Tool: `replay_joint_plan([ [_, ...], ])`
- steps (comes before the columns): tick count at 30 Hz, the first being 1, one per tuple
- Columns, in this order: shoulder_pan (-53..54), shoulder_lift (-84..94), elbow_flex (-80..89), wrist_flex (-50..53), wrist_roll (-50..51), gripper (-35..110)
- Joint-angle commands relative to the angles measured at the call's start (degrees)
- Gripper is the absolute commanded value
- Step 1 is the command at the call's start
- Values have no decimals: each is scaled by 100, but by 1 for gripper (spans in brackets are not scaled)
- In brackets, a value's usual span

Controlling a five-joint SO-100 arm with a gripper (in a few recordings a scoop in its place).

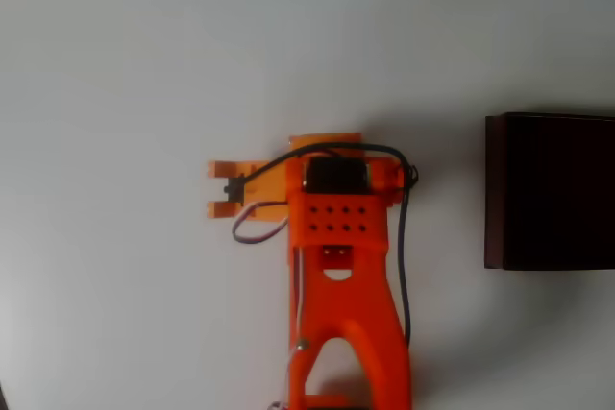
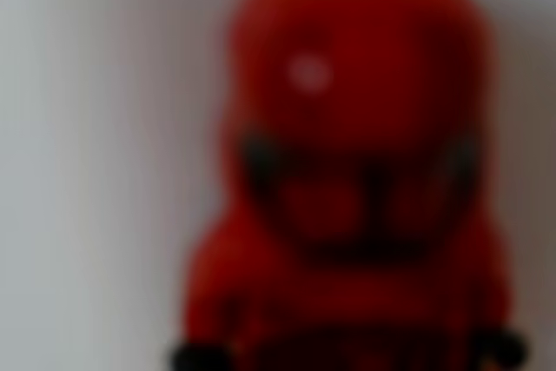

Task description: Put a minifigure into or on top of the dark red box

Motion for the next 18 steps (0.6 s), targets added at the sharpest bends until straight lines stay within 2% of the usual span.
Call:
replay_joint_plan([
  [1,-149,35,-70,18,-44,0],
  [5,-97,229,-580,905,-158,0],
  [9,308,1283,-809,1723,-308,0],
  [14,1635,3129,-668,2364,-387,0],
  [18,2769,3797,-738,2654,-141,0],
])
